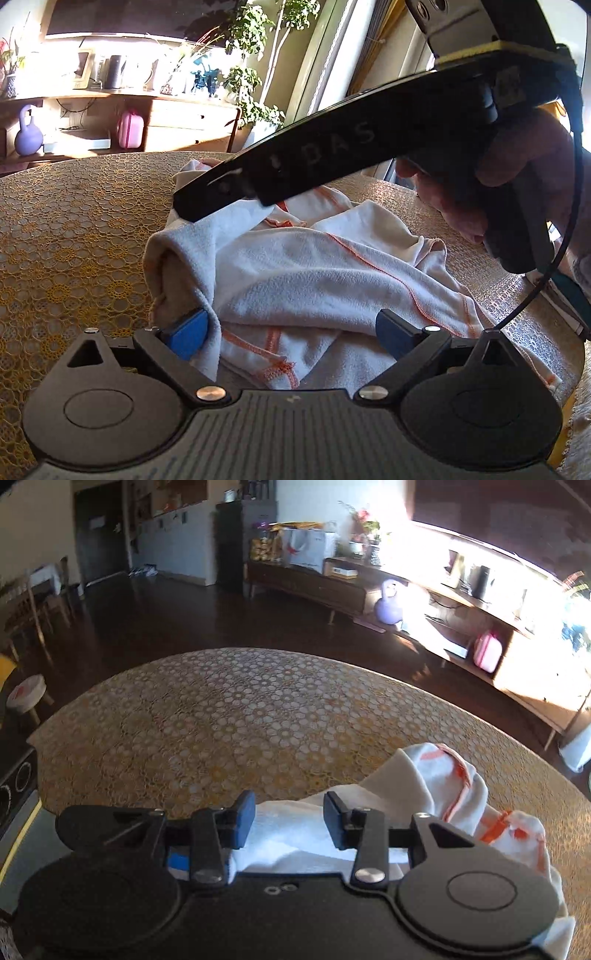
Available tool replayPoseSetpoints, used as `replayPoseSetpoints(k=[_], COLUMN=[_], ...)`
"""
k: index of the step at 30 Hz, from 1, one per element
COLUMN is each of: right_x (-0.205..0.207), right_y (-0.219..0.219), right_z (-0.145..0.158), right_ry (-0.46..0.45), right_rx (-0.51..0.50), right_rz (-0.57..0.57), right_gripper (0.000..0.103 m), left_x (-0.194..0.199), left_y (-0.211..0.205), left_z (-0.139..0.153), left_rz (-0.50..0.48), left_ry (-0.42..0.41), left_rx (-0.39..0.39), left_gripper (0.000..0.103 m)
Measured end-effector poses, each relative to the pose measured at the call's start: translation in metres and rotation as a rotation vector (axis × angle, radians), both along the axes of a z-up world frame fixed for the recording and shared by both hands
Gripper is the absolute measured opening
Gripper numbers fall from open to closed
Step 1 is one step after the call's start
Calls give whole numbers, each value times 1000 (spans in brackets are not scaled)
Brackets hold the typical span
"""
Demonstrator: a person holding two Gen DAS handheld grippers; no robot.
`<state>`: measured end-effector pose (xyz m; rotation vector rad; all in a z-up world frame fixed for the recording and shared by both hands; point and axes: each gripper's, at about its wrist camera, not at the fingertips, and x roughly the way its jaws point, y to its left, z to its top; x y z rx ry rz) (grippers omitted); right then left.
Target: Fold clothes
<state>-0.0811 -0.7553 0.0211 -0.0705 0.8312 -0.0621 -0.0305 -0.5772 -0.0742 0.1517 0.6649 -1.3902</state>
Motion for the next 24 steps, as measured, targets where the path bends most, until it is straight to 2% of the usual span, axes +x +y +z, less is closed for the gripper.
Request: replayPoseSetpoints(k=[3, 6, 8, 11, 16, 17, 19, 24], right_x=[13, 25, 29, 27, 15, 15, 18, -1], right_y=[25, 29, 25, 18, 0, -5, -9, -19], right_z=[-13, -27, -28, -25, -8, -5, -12, -8], right_ry=[74, 136, 138, 80, -65, -70, -49, -58], right_rx=[-111, -175, -153, -149, -43, 2, 15, 63], right_rz=[76, 87, 57, 5, -76, -81, -90, -121], right_gripper=[103, 103, 103, 103, 103, 103, 103, 103], left_x=[-2, -2, -1, 9, 51, 62, 79, 95], left_y=[-1, 1, 2, 11, 29, 31, 32, 39], left_z=[-1, 0, 1, 10, 26, 25, 21, 11], left_rz=[-9, -7, -5, 13, 147, 177, 208, 228], left_ry=[-14, -5, -1, 18, 73, 91, 127, 173], left_rx=[5, 2, -1, -29, -54, -42, -15, 28], left_gripper=[102, 102, 102, 102, 102, 102, 102, 102])
